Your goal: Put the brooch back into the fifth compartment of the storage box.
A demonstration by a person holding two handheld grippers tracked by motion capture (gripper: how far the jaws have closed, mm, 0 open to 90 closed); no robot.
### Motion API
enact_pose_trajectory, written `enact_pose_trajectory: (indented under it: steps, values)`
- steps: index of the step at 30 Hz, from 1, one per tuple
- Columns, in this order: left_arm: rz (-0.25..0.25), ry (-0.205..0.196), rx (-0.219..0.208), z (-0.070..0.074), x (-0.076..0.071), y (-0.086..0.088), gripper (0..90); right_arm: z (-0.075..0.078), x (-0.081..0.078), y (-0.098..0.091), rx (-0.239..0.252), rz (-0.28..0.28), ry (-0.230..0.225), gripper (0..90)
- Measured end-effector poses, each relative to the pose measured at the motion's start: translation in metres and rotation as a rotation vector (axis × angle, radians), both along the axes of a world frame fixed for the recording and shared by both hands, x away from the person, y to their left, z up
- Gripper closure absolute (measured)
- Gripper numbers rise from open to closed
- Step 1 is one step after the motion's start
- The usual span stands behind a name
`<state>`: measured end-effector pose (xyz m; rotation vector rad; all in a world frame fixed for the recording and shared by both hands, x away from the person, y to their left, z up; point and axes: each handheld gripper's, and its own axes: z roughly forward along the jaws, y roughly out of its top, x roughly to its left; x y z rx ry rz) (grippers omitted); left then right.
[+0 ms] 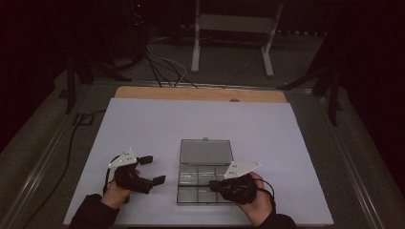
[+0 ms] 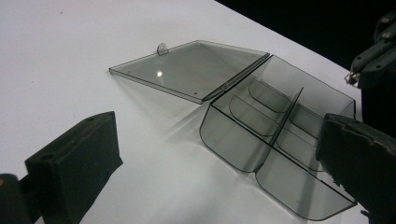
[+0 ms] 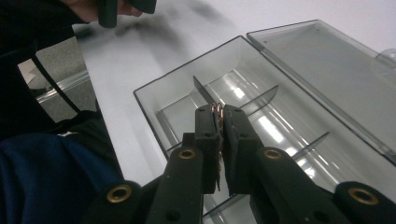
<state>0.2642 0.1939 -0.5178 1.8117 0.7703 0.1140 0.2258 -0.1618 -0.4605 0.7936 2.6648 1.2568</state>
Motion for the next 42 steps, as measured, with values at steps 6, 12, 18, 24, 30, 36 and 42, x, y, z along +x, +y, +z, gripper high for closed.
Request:
enact_pose_trajectory:
  steps: [6, 12, 18, 24, 30, 36, 42]
  values:
    - [0.0, 0.0, -0.001, 0.0, 0.0, 0.0, 1.0, -0.004, 0.001, 0.003, -0.011, 0.016, 0.015, 85.5]
    - [0.0, 0.0, 0.0, 0.0, 0.0, 0.0, 1.0, -0.007, 0.002, 0.005, -0.015, 0.021, 0.023, 85.5]
    - [0.0, 0.001, 0.0, 0.0, 0.0, 0.0, 1.0, -0.011, 0.003, 0.008, -0.024, 0.035, 0.037, 85.5]
    - [0.001, 0.001, -0.003, 0.0, 0.0, 0.0, 1.0, -0.014, 0.004, 0.01, -0.035, 0.041, 0.051, 85.5]
    - [0.001, 0.002, -0.002, 0.0, 0.001, 0.0, 1.0, -0.018, 0.007, 0.011, -0.047, 0.048, 0.065, 85.4]
    - [0.001, 0.0, -0.004, 0.0, 0.0, 0.0, 1.0, -0.023, 0.009, 0.013, -0.067, 0.055, 0.08, 85.3]
    - [0.0, -0.001, -0.001, 0.0, 0.0, 0.0, 1.0, -0.027, 0.01, 0.014, -0.082, 0.066, 0.094, 85.1]
